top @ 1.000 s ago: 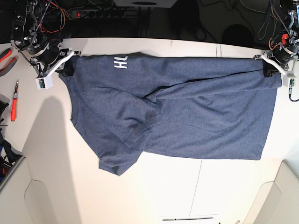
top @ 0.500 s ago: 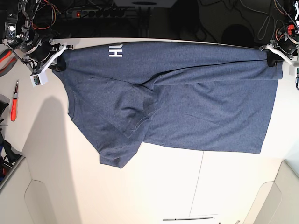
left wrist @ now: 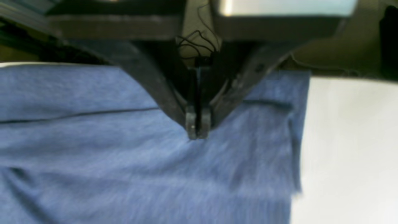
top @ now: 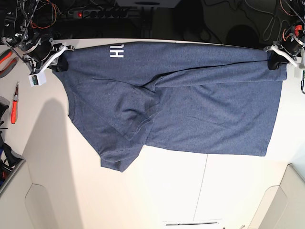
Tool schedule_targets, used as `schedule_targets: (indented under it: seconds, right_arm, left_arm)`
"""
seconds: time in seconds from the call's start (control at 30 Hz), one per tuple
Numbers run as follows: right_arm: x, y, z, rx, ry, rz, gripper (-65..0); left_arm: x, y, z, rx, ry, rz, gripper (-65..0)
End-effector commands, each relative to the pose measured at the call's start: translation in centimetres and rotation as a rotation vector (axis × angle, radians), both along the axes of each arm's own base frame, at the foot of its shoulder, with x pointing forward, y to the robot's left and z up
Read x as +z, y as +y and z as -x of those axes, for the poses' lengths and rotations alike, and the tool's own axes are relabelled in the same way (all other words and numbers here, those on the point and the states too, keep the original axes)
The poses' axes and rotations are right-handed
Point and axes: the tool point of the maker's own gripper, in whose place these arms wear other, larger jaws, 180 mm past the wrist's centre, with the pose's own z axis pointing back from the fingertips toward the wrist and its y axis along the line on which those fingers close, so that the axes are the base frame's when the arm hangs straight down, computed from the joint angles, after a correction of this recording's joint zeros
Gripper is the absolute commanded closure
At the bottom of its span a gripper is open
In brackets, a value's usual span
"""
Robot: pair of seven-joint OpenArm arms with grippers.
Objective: Layout the t-shirt on the table in an organized manner, then fold the t-shirt properly
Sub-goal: 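Pull the held edge taut between both grippers and lower it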
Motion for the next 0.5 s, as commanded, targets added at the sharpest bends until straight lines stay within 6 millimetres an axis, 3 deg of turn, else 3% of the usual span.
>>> schedule_targets:
  seconds: [0.0, 0.1, 0.27, 0.47]
  right_arm:
    - [0.7, -0.8, -0.6, 0.0, -0.021, 0.026, -13.3]
    - [1.9, -0.4, -1.8, 0.009, -0.065, 0.021, -14.1]
    - [5.5, 0.9, -4.1, 0.042, -0.185, 0.011, -14.1]
    - [10.5, 2.3, -7.2, 0.085, -0.355, 0.019, -14.1]
  left_arm:
    - [2.3, 0.7, -1.3, -0.025, -0.071, -0.027, -10.0]
    - [5.2, 1.1, -2.5, -0.05, -0.15, -0.071, -10.9]
    - [9.4, 1.8, -3.9, -0.06, -0.247, -0.14, -10.9]
    - [10.8, 1.4, -4.5, -0.065, -0.29, -0.132, -10.9]
